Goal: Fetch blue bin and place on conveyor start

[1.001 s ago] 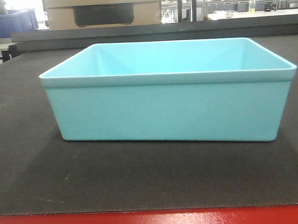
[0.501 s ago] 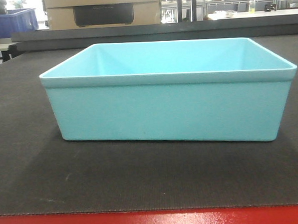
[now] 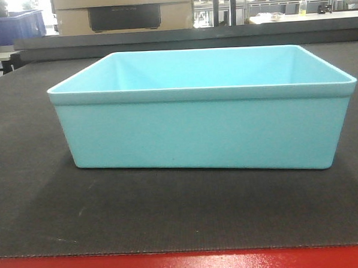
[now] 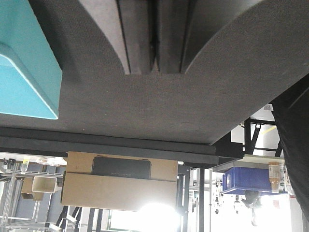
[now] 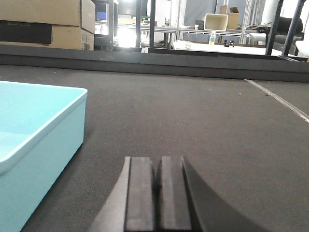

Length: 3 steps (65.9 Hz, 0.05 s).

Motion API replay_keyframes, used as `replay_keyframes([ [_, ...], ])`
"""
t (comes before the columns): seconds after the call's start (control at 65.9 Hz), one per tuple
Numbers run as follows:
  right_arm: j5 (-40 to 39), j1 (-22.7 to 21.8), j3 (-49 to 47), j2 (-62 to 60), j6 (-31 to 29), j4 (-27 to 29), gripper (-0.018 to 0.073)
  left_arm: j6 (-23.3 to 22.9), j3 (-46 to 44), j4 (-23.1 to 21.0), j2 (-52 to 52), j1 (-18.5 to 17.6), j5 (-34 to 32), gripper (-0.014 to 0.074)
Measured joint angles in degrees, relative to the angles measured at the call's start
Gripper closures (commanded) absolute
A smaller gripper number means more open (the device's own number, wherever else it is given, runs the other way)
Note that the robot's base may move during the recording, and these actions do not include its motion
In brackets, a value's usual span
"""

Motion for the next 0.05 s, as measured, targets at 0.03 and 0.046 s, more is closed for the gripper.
replay_keyframes([
  [0.03,0.0,0.0,0.0,0.0,0.0,0.0,0.072,0.0,0.0,0.0,0.0,0.0,0.0,0.0707],
  [0.046,0.0,0.0,0.0,0.0,0.0,0.0,0.072,0.0,0.0,0.0,0.0,0.0,0.0,0.0707],
])
